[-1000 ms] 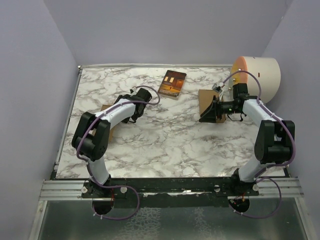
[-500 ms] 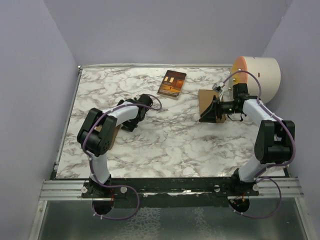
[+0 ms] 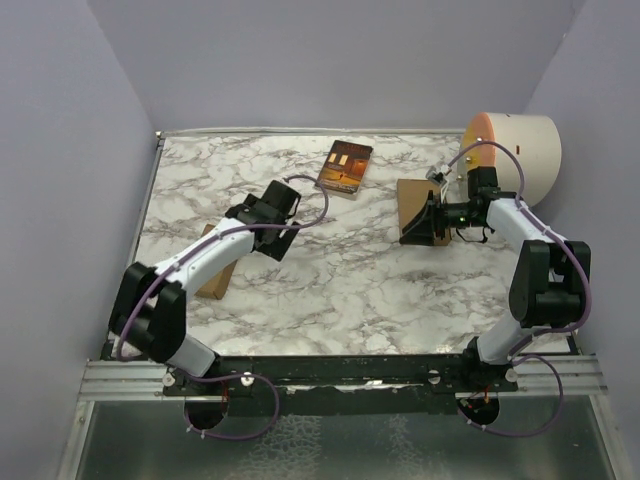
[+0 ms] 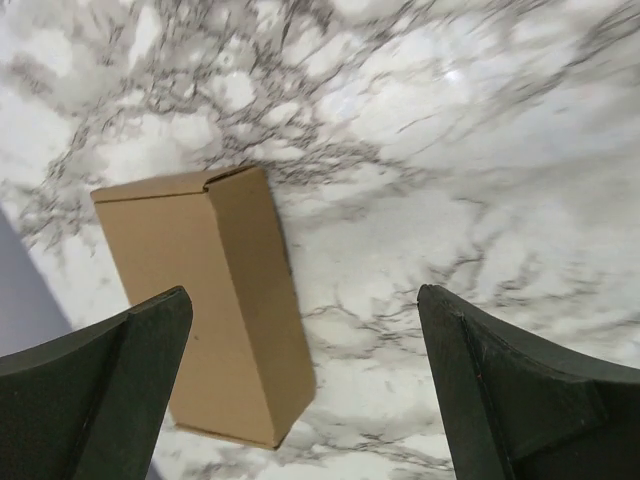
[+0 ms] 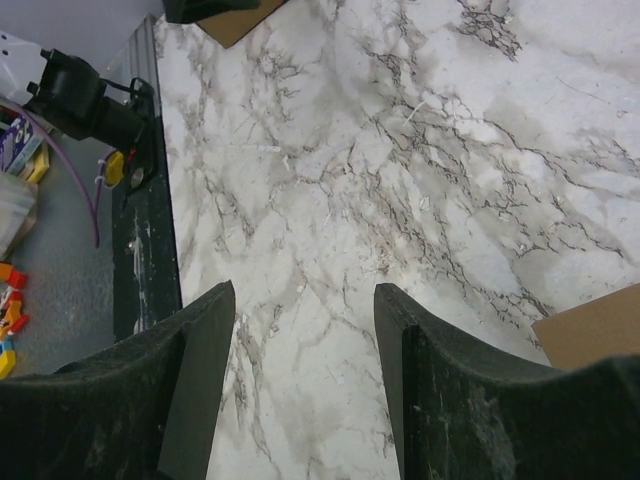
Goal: Fold the paper box
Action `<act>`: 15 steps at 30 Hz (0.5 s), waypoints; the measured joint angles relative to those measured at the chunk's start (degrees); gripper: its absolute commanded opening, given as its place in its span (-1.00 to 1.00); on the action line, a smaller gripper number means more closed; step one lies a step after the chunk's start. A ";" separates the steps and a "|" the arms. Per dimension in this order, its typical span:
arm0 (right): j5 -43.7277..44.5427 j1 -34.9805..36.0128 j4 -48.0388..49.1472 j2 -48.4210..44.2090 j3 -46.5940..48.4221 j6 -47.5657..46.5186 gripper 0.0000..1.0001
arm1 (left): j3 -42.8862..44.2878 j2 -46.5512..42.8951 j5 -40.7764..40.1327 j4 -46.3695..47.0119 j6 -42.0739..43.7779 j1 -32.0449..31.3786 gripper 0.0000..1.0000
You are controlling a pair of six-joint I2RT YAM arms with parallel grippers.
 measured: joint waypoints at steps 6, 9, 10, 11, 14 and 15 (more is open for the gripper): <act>0.33 0.00 0.15 -0.85 -0.31 -0.70 0.18 | -6.80 -14.95 15.85 13.97 -4.63 0.94 0.98; 2.08 0.00 0.98 -3.52 -1.18 -0.57 0.40 | -12.07 -19.74 24.09 24.15 -9.60 1.66 0.98; 3.32 0.00 1.75 -5.16 -1.60 -0.35 0.51 | -13.22 -20.24 26.47 26.67 -11.19 2.01 0.98; 4.00 0.00 2.27 -6.27 -1.86 -0.39 0.63 | -14.21 -20.35 29.38 29.42 -13.33 2.49 0.98; 7.98 0.00 5.64 -12.50 -2.91 -0.04 0.99 | -15.87 -20.17 36.74 35.67 -19.04 4.94 0.98; 9.40 0.00 6.86 -14.45 -3.19 0.24 1.00 | -16.35 -20.20 39.43 38.21 -21.38 6.43 0.98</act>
